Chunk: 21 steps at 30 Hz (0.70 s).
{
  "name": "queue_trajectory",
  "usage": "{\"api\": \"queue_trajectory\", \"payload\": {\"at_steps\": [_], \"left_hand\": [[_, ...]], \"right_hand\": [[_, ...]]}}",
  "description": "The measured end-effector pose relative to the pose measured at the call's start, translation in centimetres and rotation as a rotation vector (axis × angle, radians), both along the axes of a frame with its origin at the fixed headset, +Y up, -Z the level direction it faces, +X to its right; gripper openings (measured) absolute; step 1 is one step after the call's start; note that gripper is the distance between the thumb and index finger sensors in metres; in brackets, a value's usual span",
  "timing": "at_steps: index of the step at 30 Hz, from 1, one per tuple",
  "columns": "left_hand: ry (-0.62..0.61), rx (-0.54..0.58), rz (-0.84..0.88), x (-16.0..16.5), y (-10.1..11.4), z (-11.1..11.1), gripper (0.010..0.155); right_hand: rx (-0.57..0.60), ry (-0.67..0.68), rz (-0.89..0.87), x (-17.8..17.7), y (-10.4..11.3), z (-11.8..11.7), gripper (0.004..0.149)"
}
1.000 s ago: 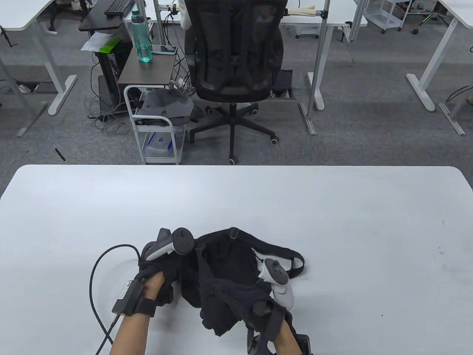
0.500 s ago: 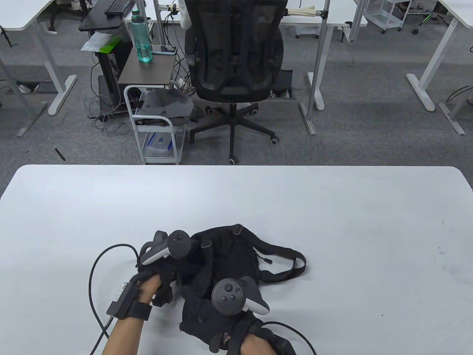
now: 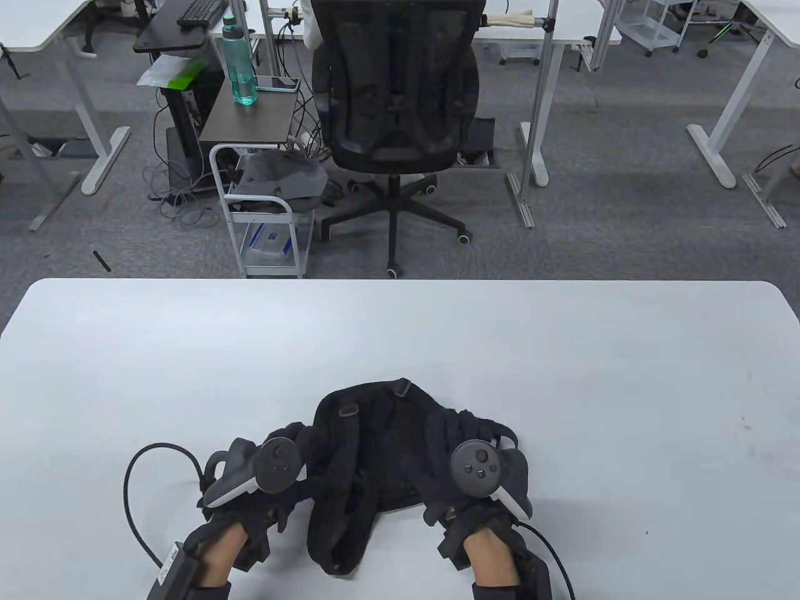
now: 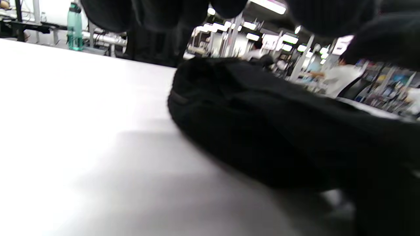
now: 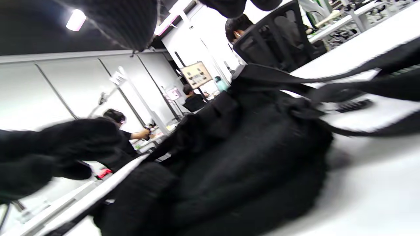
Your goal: Pull shoulder strap to tighten
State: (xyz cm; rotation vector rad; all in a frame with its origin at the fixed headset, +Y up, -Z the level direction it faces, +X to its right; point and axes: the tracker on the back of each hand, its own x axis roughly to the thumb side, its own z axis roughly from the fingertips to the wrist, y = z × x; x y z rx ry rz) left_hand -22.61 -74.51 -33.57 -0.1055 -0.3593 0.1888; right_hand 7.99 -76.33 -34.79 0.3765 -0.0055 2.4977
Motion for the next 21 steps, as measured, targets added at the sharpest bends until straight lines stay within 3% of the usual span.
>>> {"api": "queue_trajectory", "payload": {"at_steps": [3, 6, 10, 21], "left_hand": [[-0.028, 0.096, -0.002, 0.2, 0.1, 0.9, 0.088], [-0.041, 0.129, -0.180, 0.4, 0.1, 1.4, 0.088], [-0.030, 0.135, -0.358, 0.5, -0.5, 1.2, 0.089], [-0.012, 0.045, -0.292, -0.4, -2.0, 0.0, 0.095]], "right_hand": [[-0.037, 0.007, 0.064, 0.1, -1.1, -0.4, 0.085], [-0.116, 0.023, 0.191, -0.2, -2.0, -0.8, 0.095], [-0.128, 0.000, 0.218, -0.2, -2.9, -1.2, 0.095], [-0.111, -0.033, 0.102, 0.8, -2.9, -0.8, 0.092]]}}
